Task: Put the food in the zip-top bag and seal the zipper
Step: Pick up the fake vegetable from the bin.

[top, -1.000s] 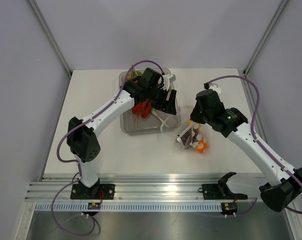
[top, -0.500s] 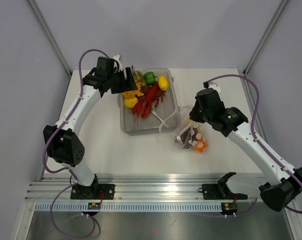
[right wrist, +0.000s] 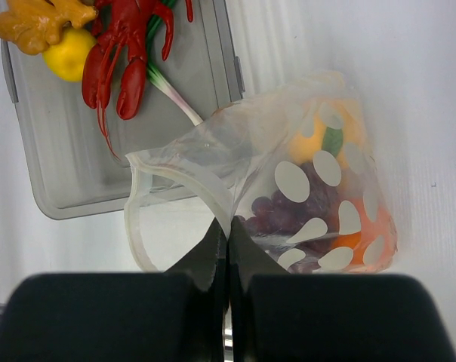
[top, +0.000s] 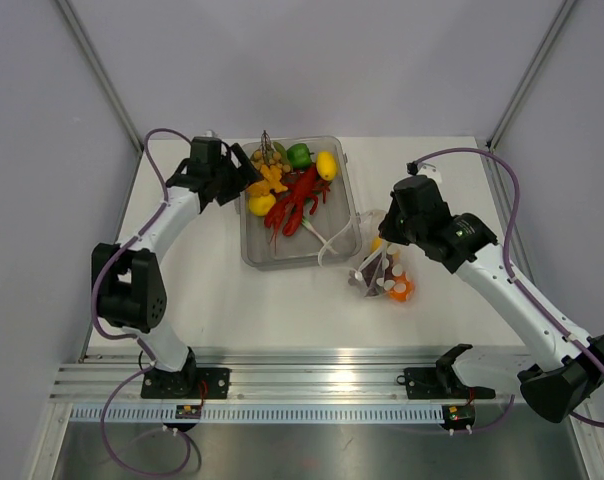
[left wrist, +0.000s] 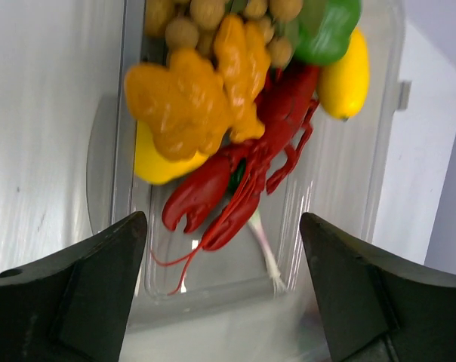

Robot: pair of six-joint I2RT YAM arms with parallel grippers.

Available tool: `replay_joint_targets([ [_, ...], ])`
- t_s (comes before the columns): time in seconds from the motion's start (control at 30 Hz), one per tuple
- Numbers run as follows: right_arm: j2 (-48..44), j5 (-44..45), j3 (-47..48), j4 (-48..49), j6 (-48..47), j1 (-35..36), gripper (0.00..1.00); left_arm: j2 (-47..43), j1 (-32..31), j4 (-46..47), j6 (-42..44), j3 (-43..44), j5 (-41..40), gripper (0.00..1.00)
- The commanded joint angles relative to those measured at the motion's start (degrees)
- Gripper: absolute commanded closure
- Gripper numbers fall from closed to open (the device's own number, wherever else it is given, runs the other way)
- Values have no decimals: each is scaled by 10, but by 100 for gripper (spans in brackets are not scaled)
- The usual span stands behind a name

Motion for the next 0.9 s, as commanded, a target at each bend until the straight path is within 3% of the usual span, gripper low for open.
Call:
replay_joint_targets([
  [0.0, -14, -4, 23, 14, -1, 2, 100, 17, 16, 43, 13, 36, -28, 18],
  [0.13, -8, -7, 23, 16, 0, 2, 100, 52, 20, 48, 5, 37, 13, 19],
  [0.27, -4, -9, 24, 18, 0, 2, 100, 17, 8, 109, -25, -23, 5, 14],
  [0.67, -2, -14, 20, 21, 5, 2, 100, 4, -62, 110, -108, -41, -217, 12],
  [0.87, -2, -10, 22, 15, 2, 2, 100, 22, -71, 164, -123, -62, -244, 11],
])
